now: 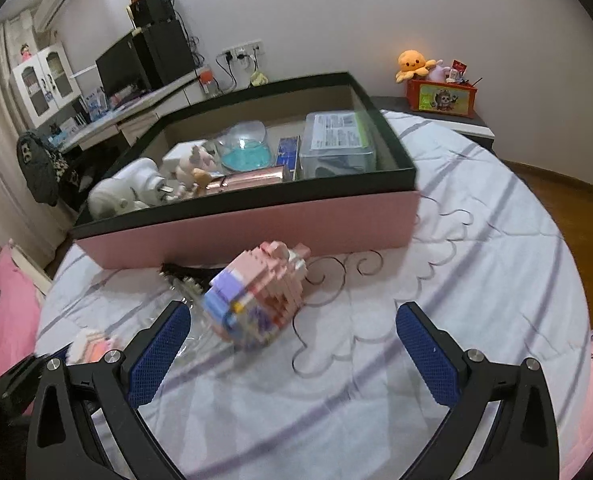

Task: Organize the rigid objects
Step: 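Grasp the white-pink block figure with the left tool while the right tool grasps the blue-pink block figure, then lower both block figures into the pink box and open both tools, then withdraw both tools from the box toward the glass bottle and hair clip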

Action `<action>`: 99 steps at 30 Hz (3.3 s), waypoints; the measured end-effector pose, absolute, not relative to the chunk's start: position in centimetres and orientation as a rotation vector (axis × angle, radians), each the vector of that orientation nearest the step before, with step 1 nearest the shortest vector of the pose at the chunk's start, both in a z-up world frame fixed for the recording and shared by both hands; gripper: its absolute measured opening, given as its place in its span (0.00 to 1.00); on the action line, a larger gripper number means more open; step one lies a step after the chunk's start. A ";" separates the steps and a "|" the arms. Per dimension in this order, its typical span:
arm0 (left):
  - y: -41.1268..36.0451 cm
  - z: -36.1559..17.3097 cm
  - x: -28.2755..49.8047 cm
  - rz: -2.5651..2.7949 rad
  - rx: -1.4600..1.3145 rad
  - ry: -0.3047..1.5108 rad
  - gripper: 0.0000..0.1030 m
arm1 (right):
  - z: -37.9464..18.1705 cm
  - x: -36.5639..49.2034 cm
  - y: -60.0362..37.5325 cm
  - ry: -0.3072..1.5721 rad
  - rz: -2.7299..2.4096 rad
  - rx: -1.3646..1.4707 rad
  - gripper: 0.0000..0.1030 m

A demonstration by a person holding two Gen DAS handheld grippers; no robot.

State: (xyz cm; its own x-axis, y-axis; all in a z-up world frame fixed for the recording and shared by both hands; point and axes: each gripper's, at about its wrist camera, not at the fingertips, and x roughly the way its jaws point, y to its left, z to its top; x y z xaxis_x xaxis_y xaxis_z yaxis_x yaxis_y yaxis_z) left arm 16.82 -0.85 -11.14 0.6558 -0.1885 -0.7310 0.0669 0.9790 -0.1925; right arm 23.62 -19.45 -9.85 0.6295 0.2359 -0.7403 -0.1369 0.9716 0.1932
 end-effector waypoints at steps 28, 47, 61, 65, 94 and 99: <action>1.2 -8.5 14.6 -0.137 -0.174 0.776 0.62 | -7.8 19.5 -18.9 0.804 0.328 0.128 0.27; 1.4 -2.0 17.7 -0.152 -0.114 0.649 0.62 | -1.7 19.5 -18.0 0.687 0.390 0.054 0.27; 1.2 1.3 30.3 -0.156 -0.113 0.646 0.62 | 1.6 30.4 -16.8 0.705 0.365 -0.035 0.27; 0.7 -0.4 33.6 -0.159 -0.119 0.694 0.62 | -0.2 34.0 -16.9 0.762 0.349 -0.020 0.27; 1.6 -1.7 29.4 -0.089 -0.127 0.667 1.00 | -3.2 33.0 -20.9 0.763 0.246 0.116 1.00; 1.8 -0.3 25.4 -0.093 -0.115 0.631 1.00 | -2.3 29.5 -20.7 0.724 0.262 0.130 1.00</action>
